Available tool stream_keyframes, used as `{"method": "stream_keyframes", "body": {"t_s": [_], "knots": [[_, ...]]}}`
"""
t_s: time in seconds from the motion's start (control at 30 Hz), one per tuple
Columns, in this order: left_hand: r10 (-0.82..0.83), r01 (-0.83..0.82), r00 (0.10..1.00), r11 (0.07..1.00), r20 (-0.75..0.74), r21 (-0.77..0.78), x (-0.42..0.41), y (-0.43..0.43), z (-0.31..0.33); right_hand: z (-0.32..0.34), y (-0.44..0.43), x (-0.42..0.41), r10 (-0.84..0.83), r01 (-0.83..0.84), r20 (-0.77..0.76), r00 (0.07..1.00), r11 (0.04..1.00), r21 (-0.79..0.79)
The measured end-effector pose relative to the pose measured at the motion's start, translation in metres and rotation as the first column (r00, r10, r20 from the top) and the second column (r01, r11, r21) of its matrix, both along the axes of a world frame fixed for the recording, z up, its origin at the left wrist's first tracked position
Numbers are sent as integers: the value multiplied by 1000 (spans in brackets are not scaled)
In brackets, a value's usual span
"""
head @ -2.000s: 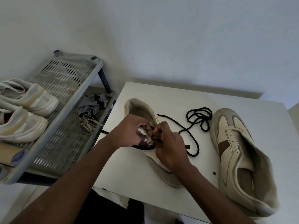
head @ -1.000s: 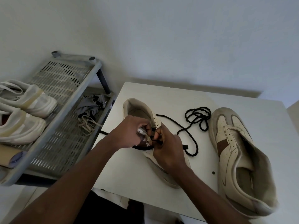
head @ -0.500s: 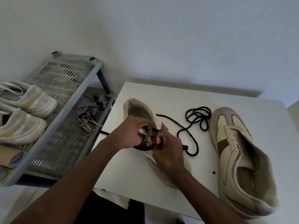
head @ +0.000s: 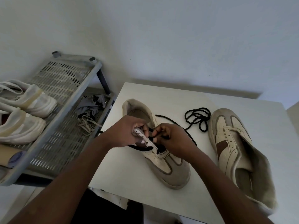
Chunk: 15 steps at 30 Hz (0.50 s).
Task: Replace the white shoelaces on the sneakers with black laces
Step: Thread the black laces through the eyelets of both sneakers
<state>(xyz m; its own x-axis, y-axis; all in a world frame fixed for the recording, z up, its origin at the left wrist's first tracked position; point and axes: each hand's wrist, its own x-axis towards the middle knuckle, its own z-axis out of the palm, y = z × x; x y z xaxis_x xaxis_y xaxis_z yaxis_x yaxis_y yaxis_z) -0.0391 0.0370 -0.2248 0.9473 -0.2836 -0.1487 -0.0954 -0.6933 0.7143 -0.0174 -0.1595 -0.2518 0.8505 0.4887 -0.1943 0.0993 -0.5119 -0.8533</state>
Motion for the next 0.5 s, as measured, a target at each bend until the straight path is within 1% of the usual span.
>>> {"method": "stream_keyframes", "body": {"t_s": [0.07, 0.13, 0.2, 0.3, 0.33, 0.43, 0.5], "knots": [[-2, 2, 1000, 1000, 5, 11, 0, -2, 1, -2, 3, -4, 4, -4, 12, 1000, 1000, 11], [-11, 11, 1000, 1000, 7, 17, 0, -5, 1, -4, 5, -7, -39, 39, 3, 999, 998, 43], [-24, 23, 1000, 999, 11, 26, -1, -8, 1, -4, 6, -8, -72, 74, -43, 996, 995, 63], [-35, 34, 999, 999, 37, 39, -2, -11, 0, -3, 6, -9, -85, 88, -83, 993, 995, 40], [-41, 38, 998, 998, 57, 48, -2, -11, 0, -3, 6, -11, -108, 115, -109, 988, 992, 55], [-38, 20, 990, 991, 138, 132, 2, -7, -2, -1, 9, -19, -182, 233, -269, 946, 958, 170], [-10, -17, 988, 985, 154, 172, 4, -2, -4, -2, 15, -27, -213, 291, -323, 922, 932, 216]]}}
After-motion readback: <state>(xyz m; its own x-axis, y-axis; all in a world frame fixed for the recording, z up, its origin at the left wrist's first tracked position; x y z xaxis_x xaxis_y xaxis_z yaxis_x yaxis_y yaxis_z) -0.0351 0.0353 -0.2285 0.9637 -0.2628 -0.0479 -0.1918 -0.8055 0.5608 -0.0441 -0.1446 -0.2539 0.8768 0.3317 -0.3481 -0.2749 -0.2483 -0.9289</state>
